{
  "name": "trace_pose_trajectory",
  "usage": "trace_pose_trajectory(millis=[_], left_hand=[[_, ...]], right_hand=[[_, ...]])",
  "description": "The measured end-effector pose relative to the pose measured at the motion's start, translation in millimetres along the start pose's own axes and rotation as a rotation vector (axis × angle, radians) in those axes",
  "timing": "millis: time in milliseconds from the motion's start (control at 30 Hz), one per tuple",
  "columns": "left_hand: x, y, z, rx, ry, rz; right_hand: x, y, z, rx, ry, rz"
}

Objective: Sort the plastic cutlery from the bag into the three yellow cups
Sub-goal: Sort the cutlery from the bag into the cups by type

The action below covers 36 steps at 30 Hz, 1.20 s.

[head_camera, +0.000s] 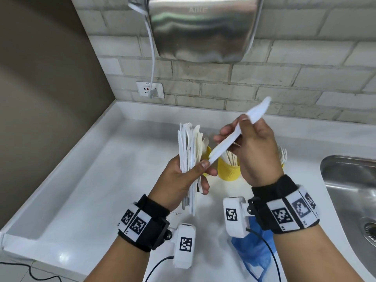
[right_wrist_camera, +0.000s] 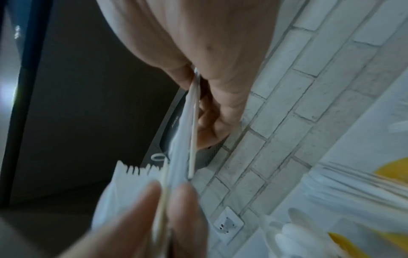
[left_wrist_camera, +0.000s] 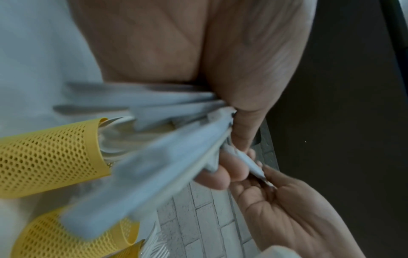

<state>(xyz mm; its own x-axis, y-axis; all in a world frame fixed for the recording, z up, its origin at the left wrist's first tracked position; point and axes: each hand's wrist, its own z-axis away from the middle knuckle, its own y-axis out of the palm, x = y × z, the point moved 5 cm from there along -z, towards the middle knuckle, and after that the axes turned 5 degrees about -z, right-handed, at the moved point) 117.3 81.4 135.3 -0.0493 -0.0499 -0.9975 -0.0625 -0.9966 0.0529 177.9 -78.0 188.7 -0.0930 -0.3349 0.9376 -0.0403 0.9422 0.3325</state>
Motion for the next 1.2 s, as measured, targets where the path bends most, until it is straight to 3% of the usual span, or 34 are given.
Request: trace_pose_trajectory(millis=[100,267,433,600,733,833,1067,1200], left_hand=[[5.0,-1.4,-0.2,-0.008,-0.067,0.09],[10.8,2.8,-2.2,0.013,-0.187,0.233],[12.3,7.2,-6.0,0.0,-0.233,0.387],[11.7,9.3,-3.4,0.021,-0.238,0.364],[7.9,6.1,-1.7,0.035,-0.201,0.229],[0.9,3.8,0.3,0.039,-0.136,0.088],[-2.3,6.1,-1.7,0.048,-0.056,-0.019],[-2.7,8.2,-3.1,0.058,-0.038,-0.028]], right_hand=[[12.9,2.3,1.1,0.011,-0.067,-0.204],[24.8,15.4,12.6,0.131,-0.283,-0.151],[3.6,27.4,26.8,0.211,-0.175,-0.024],[-5.5,28.1,31.0,0.208,-0.106,0.07],[0.6,18.1,16.9,0.123,-0.11,0.092],[2.6,7.6,2.7,0.054,-0.068,0.246],[1.7,9.7,1.3,0.199,-0.052,0.612],[-3.0,13.4,4.6,0.227,-0.051,0.673]])
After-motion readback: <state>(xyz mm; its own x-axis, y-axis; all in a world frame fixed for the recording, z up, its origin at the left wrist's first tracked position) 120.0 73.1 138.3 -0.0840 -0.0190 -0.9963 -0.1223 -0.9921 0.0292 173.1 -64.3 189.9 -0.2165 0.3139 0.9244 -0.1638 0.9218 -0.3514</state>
